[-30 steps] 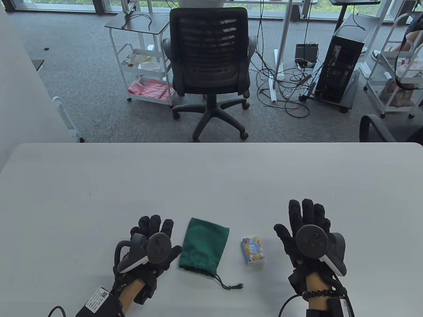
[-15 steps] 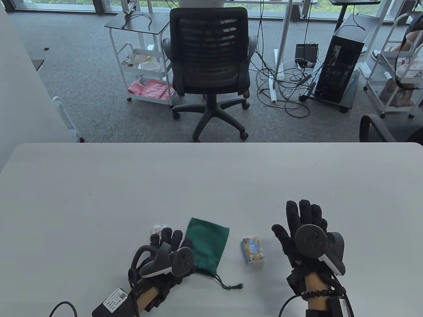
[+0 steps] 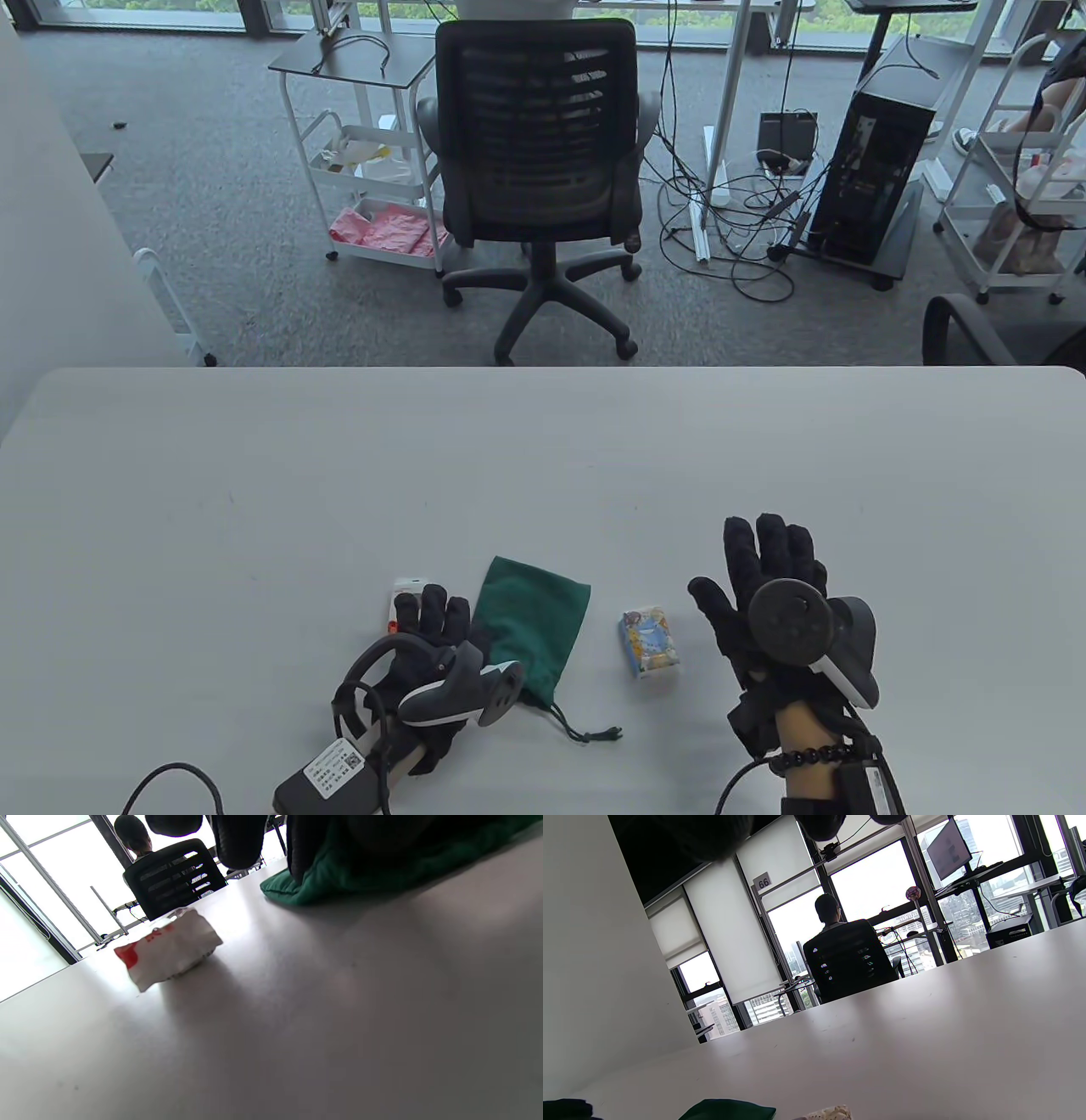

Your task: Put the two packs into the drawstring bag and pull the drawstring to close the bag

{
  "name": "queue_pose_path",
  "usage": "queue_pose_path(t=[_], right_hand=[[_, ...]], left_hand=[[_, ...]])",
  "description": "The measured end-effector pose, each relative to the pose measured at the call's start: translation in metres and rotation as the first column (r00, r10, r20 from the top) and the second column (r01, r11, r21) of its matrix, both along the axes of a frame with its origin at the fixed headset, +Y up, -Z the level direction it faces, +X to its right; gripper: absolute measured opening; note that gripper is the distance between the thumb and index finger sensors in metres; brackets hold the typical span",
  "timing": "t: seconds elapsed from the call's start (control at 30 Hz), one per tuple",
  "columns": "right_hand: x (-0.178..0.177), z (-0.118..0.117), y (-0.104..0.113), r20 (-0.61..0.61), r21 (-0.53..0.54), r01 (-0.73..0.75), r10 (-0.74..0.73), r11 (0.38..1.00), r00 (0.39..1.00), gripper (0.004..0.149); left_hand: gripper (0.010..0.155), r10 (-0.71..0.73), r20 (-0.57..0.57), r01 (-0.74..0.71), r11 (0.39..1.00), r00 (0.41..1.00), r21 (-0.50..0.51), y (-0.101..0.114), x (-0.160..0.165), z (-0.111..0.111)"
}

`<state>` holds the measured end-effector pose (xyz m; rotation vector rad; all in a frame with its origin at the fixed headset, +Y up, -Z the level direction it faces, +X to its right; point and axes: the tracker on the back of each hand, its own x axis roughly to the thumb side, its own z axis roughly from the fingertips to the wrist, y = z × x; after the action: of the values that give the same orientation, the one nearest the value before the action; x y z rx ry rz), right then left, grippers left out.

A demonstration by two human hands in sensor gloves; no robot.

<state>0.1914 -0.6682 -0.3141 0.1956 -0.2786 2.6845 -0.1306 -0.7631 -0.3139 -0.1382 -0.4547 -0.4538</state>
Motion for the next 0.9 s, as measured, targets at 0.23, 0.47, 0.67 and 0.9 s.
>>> queue_pose_path(t=[0.23,0.47,0.67,0.9], right_hand=[[-0.006,-0.001,-0.003,-0.009,-0.006,0.002,-0.002,1.0,1.0,0.076],[-0.012,-0.004,-0.009,-0.024,-0.034,-0.013,0.012,0.999,1.0,0.075],[-0.02,-0.006,-0.014,-0.051,-0.059,-0.024,0.021,0.998,0.998,0.075],[-0.035,-0.01,-0.025,-0.08,-0.118,-0.055,0.046,0.991,0.996,0.073]], left_hand=[[0.049,0.175,-0.05,-0.168,0.978,0.983,0.122,0.031,-0.003,-0.002],[0.047,0.371,-0.066,-0.354,0.917,0.926,0.185,0.079,0.001,-0.006],[0.047,0.536,-0.113,-0.497,0.83,0.837,0.254,0.118,-0.013,-0.015],[0.044,0.745,-0.151,-0.689,0.661,0.649,0.298,0.13,-0.039,-0.015]])
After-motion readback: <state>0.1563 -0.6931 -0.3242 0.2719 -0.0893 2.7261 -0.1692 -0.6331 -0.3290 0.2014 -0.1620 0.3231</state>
